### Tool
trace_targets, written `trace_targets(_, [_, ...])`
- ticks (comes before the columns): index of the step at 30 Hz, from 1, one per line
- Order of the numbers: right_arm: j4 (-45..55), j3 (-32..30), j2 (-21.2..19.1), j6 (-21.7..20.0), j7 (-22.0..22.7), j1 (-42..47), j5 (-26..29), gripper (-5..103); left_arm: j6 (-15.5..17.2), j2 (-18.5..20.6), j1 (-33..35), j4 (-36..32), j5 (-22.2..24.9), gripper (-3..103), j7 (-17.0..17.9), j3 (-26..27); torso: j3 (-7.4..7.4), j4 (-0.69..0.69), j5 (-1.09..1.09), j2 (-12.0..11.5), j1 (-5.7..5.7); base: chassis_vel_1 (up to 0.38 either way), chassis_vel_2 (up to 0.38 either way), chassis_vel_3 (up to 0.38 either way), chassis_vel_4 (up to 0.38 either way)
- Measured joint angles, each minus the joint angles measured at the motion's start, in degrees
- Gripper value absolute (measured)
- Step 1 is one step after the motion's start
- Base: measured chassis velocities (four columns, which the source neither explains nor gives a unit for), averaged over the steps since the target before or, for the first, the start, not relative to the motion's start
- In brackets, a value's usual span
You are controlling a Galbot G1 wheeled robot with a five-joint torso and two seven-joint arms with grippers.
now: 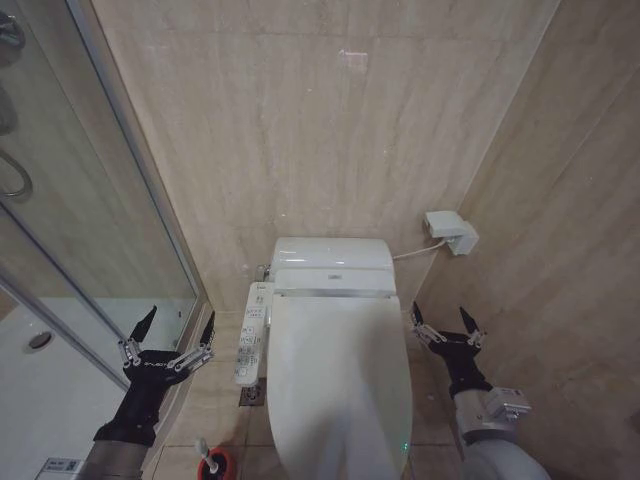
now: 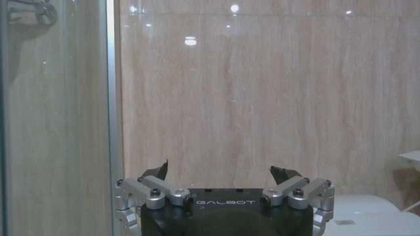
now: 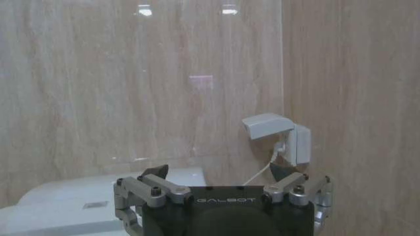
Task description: Open the toilet lid, clean the toilet bowl with a toilet brush, close the toilet lid, and flush.
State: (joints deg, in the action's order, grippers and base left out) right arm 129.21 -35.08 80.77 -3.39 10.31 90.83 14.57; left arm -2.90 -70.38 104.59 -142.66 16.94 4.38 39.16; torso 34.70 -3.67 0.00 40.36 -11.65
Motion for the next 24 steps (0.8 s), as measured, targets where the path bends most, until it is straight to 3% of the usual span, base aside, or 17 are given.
trace_targets(12, [0.0, 0.0, 0.0, 0.0, 0.0, 0.0, 0.0, 100, 0.04, 0.0, 0.01, 0.02, 0.04, 100, 0.0, 0.02, -0.01, 0.0, 0.03, 0.0, 0.03, 0.189, -0.182, -0.184, 0.193])
trace_targets(24, [0.0, 0.0, 0.0, 0.0, 0.0, 0.01, 0.0, 100, 0.05, 0.01, 0.0, 0.02, 0.05, 100, 0.0, 0.01, -0.02, 0.0, 0.0, 0.01, 0.05, 0.314, -0.319, -0.314, 0.325])
